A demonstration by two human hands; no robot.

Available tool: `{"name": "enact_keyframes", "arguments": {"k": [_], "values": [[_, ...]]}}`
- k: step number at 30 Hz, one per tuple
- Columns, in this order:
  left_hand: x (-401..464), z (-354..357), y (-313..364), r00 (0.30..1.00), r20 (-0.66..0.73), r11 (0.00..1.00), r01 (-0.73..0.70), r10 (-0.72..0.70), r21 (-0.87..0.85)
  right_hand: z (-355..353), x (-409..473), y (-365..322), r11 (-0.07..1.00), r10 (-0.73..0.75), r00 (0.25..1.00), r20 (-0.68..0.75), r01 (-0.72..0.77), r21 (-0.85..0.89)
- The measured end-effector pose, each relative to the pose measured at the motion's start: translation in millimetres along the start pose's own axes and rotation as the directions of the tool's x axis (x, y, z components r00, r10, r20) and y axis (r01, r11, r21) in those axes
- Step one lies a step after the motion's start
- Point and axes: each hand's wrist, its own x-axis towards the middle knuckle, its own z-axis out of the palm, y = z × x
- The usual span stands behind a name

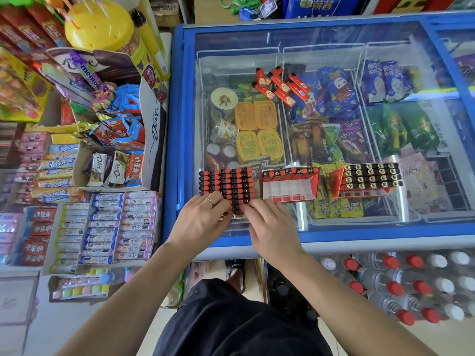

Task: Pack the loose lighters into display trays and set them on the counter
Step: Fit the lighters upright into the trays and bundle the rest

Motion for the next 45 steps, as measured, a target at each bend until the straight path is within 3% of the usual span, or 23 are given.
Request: {"name": "enact_keyframes", "arguments": {"k": [10, 17, 25, 32, 40, 45], "values": [[71, -26, 0, 0.996, -0.019, 0.993, 0.080, -0.082, -0.088, -37, 55, 33, 0.935, 0.334, 0.922, -0.195, -0.298, 0.192], [181, -30, -6, 0.949, 0.258, 0.983, 0.185, -0.180, 0.007, -65, 117, 67, 0.810, 0.527, 0.843, 0.106, -0.536, 0.240], [269, 3, -34, 0.841, 0.474, 0.961, 0.182, -0.262, 0.209, -80, 174, 135, 0.798, 0.540, 0.761, 0.359, -0.598, 0.066], [330, 39, -55, 0.786, 0.506, 0.933, 0.260, -0.355, 0.250, -59, 217, 201, 0.779, 0.584, 0.671, 0.457, -0.621, -0.084], [380, 72, -70, 0.722, 0.593, 0.930, 0.220, -0.358, 0.294, -33, 254, 238, 0.836, 0.547, 0.690, 0.474, -0.476, -0.273], [391, 86, -87, 0.730, 0.614, 0.944, 0.136, -0.300, 0.300, -19, 278, 250, 0.860, 0.509, 0.708, 0.490, -0.410, -0.302]]}}
